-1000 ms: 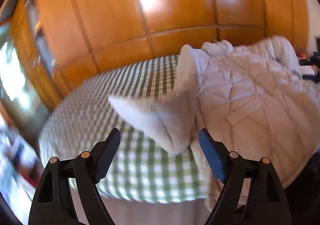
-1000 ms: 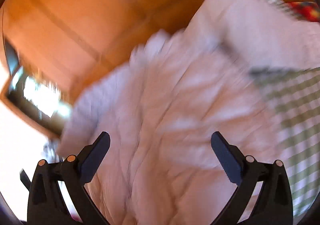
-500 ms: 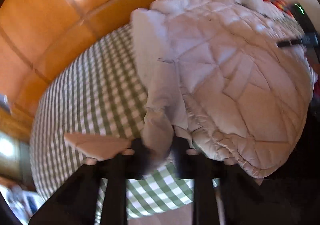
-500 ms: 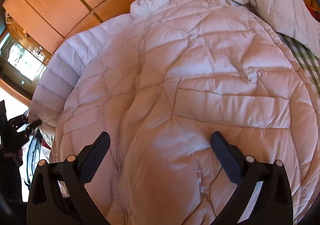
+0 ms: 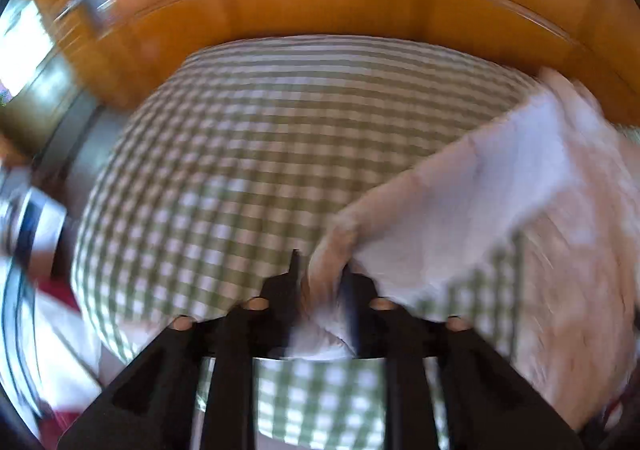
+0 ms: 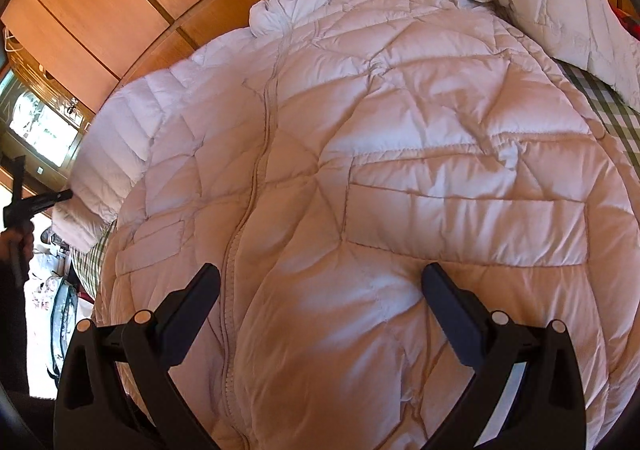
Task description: Fold small clothes
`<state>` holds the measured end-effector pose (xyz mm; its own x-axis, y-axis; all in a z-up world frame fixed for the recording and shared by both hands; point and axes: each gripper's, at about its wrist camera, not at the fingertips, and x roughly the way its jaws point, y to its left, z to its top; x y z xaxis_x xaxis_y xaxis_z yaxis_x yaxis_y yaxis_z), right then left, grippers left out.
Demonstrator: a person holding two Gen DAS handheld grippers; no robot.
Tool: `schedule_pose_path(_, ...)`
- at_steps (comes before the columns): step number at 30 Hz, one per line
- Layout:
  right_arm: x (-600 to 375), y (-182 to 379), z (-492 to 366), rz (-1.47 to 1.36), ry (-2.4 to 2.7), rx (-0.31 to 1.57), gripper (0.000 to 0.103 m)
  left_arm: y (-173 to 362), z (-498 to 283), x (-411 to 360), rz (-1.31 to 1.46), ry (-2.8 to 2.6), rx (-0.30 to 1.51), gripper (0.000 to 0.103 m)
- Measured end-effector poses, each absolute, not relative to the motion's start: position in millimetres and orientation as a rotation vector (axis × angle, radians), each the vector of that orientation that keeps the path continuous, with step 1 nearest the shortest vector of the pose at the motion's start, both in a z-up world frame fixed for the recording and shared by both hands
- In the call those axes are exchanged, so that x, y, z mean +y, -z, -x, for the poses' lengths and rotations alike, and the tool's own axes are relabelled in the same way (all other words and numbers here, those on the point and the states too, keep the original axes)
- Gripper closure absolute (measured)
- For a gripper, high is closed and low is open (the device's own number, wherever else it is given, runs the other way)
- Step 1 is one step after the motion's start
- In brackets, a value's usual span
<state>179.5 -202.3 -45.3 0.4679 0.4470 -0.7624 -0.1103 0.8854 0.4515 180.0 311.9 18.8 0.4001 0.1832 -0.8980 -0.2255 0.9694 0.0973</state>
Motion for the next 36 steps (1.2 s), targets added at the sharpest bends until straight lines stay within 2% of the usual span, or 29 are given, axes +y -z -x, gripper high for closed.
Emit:
schedule_pose_path(3,-202,46,-180,-0.354,-0.348,1.032,0.002,-20,-167,334,0.079,-0.365,1.103,0.049)
schedule_pose_path(10,-194,51,-182,-0.303,-0.330,1.025,0.002,-6,-139,318,-0.144,-0.452,1.070,0.047)
schedule_pose_path(13,-192,52,-182,-0.277,-0.326,1.019,0.002,-17,-130,337,-0.023,-0.431,1.033,0.038)
schedule_pose_path(15,-191,52,-183,-0.270,-0.321,1.022,0.002,-32,-134,349,0.009,-0.451,0.979,0.025)
schedule_pose_path(20,-195,51,-183,-0.304,-0.316,1.012,0.002,-49,-110,371,0.220,-0.477,0.881,0.023)
schedule_pose_path(22,-193,52,-182,-0.289,-0.314,1.005,0.002,-30,-91,374,0.293,-0.503,0.877,0.015)
schedule_pose_path(27,-190,52,-181,-0.253,-0.315,1.004,0.002,52,-49,391,0.684,-0.516,0.942,0.015)
schedule_pose_path(31,-190,52,-181,-0.260,-0.311,1.012,0.002,72,-51,390,0.790,-0.562,0.891,0.015)
schedule_pose_path(32,-190,51,-181,-0.257,-0.308,1.013,0.002,69,-53,390,0.793,-0.569,0.863,0.023)
schedule_pose_path(33,-189,51,-181,-0.255,-0.306,1.012,0.002,65,-59,389,0.793,-0.563,0.823,0.043)
schedule_pose_path(34,-189,52,-180,-0.251,-0.304,1.011,0.002,65,-62,388,0.785,-0.564,0.816,0.059)
schedule_pose_path(35,-188,52,-181,-0.244,-0.303,1.010,0.002,65,-68,391,0.782,-0.562,0.820,0.091)
schedule_pose_path(36,-187,52,-182,-0.239,-0.301,1.011,0.002,65,-70,393,0.807,-0.544,0.814,0.095)
